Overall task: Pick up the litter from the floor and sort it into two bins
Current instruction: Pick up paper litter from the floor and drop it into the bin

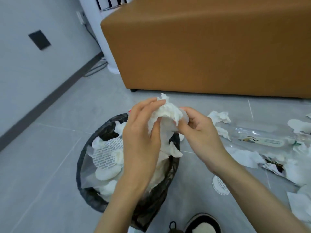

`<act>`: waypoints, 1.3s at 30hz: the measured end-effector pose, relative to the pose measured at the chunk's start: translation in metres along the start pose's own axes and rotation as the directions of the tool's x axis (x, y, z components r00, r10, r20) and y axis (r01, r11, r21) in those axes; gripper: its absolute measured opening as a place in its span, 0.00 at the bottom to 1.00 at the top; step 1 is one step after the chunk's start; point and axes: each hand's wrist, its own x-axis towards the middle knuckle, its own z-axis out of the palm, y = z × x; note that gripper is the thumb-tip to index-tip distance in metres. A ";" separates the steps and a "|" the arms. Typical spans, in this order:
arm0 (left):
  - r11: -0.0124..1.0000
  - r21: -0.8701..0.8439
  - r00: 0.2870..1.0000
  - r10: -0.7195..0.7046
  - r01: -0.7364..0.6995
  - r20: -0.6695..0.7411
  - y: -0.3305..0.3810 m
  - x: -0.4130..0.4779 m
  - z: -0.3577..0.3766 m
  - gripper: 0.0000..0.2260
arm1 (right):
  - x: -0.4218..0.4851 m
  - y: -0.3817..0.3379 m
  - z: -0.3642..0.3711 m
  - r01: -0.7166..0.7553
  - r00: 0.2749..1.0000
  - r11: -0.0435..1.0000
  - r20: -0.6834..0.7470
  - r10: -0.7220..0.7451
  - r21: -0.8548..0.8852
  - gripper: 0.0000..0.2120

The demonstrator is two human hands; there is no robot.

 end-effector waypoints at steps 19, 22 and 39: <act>0.797 0.602 0.736 -0.431 0.040 0.522 -0.113 -0.028 -0.019 0.26 | 0.019 0.041 0.073 0.477 0.737 0.362 0.589 0.331 -0.801 0.20; 0.751 0.660 0.636 -0.504 -0.010 0.584 -0.116 -0.029 -0.016 0.27 | 0.026 0.051 0.082 0.498 0.648 0.277 0.565 0.510 -0.822 0.21; 0.730 0.682 0.409 -0.610 -0.043 0.679 -0.168 -0.035 0.008 0.26 | 0.031 0.072 0.098 0.548 0.474 0.102 0.409 0.780 -0.830 0.29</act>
